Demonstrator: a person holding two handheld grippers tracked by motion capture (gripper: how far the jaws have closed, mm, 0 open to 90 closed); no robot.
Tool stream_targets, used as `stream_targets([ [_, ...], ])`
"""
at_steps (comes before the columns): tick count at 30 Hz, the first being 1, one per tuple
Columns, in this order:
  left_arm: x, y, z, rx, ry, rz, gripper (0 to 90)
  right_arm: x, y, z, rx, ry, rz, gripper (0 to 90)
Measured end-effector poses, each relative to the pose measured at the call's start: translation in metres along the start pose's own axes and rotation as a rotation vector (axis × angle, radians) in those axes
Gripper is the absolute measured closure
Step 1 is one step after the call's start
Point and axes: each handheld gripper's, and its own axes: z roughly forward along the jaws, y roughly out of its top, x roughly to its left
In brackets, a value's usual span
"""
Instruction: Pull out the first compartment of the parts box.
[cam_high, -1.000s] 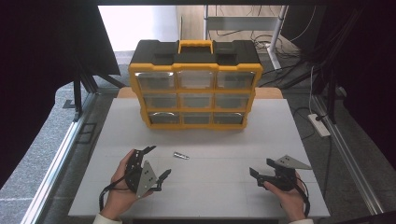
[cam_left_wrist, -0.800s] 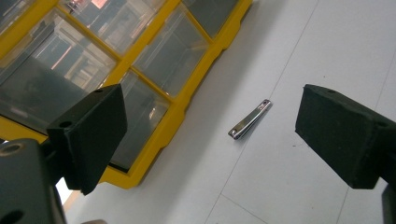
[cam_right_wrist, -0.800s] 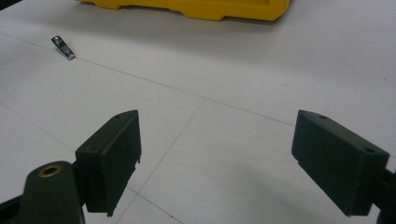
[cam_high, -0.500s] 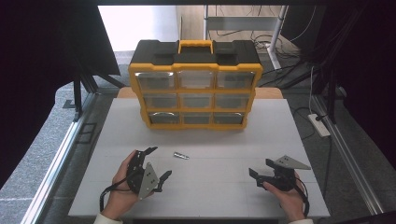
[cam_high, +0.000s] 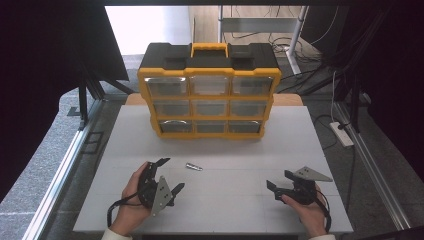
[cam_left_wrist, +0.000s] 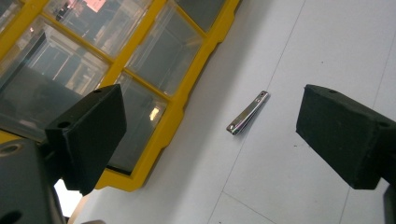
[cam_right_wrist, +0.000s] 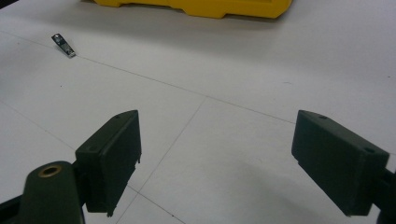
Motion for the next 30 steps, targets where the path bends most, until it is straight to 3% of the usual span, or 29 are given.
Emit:
stream_targets([
  [12,0.002,0.003,0.001,-0.004,0.031,0.043,8.8,0.000,0.000,0.000,0.001,-0.001,-0.001,15.7],
  [30,0.013,0.015,0.003,-0.021,0.061,0.072,8.7,-0.002,0.000,-0.001,-0.001,-0.009,0.006,15.7],
])
